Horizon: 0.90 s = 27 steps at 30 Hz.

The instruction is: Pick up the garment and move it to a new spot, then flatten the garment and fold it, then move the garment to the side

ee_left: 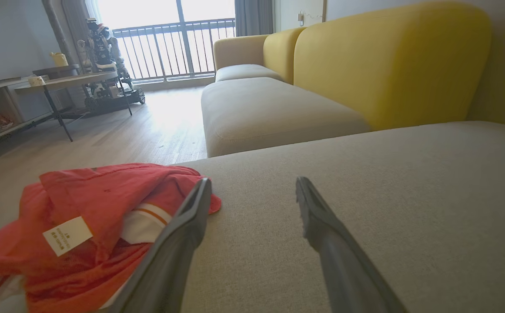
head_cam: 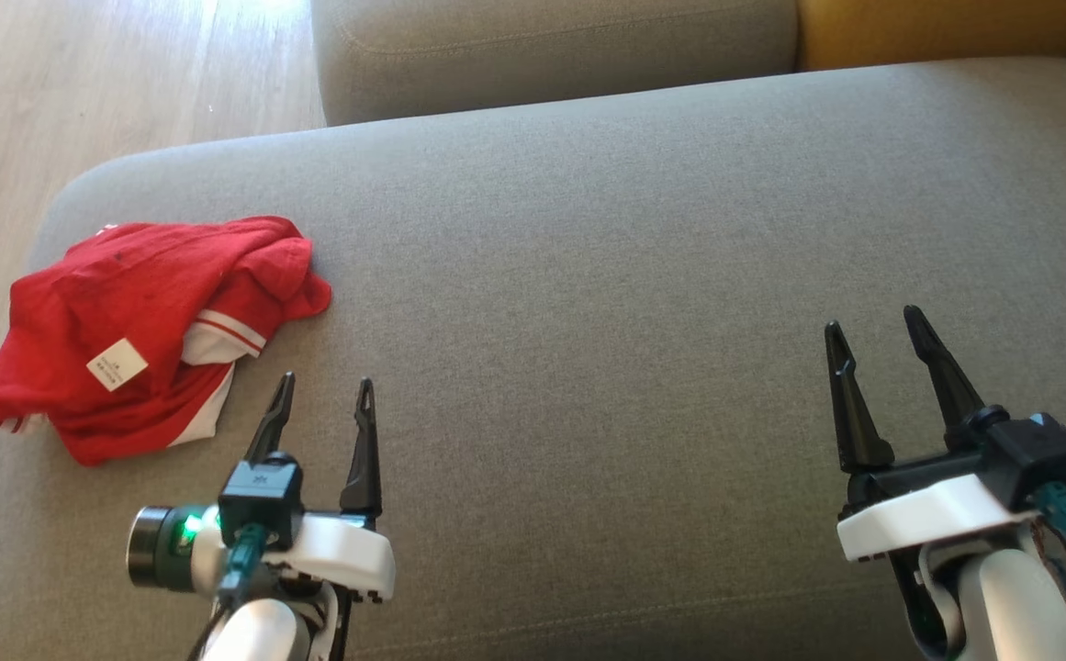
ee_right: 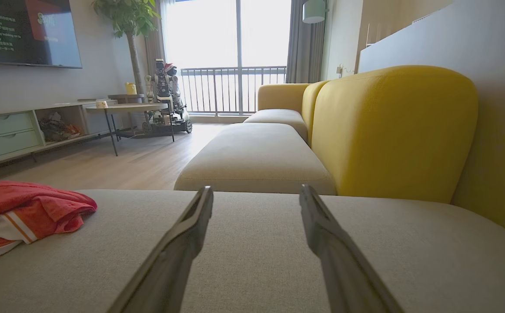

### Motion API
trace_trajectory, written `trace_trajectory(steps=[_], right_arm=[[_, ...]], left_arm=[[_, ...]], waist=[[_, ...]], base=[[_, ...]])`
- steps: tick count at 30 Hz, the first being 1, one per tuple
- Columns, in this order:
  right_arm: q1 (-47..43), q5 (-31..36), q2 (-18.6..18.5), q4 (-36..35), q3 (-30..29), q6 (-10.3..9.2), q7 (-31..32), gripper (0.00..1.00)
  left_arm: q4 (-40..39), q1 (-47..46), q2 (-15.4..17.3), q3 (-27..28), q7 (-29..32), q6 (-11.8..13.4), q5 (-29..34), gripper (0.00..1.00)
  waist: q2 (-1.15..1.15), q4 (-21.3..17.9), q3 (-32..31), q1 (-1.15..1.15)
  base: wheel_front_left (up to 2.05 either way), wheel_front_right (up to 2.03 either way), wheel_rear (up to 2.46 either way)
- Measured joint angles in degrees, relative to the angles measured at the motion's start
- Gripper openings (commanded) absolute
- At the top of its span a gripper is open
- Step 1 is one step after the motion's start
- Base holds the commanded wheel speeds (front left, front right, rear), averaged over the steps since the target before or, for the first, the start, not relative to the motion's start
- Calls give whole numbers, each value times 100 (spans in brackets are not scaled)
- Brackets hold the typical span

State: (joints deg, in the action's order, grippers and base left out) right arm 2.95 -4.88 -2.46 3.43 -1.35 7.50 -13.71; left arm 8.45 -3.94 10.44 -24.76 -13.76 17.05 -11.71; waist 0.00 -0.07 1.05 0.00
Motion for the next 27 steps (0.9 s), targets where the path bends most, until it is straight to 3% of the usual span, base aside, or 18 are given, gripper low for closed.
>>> trace_trajectory(steps=[7,15,27], right_arm=[[6,281,0,-32,32,0,-77,100],[17,-231,0,27,46,0,-77,100],[16,-1307,-1,311,231,-1,-77,100]], left_arm=[[22,3,-162,124,-54,-163,450,100],[166,40,-489,565,-54,-587,134,100],[452,158,-701,888,-54,-1027,98,100]], waist=[[0,7,49,0],[0,32,48,0],[0,24,44,0]], base=[[0,0,0],[0,0,0],[0,0,0]])
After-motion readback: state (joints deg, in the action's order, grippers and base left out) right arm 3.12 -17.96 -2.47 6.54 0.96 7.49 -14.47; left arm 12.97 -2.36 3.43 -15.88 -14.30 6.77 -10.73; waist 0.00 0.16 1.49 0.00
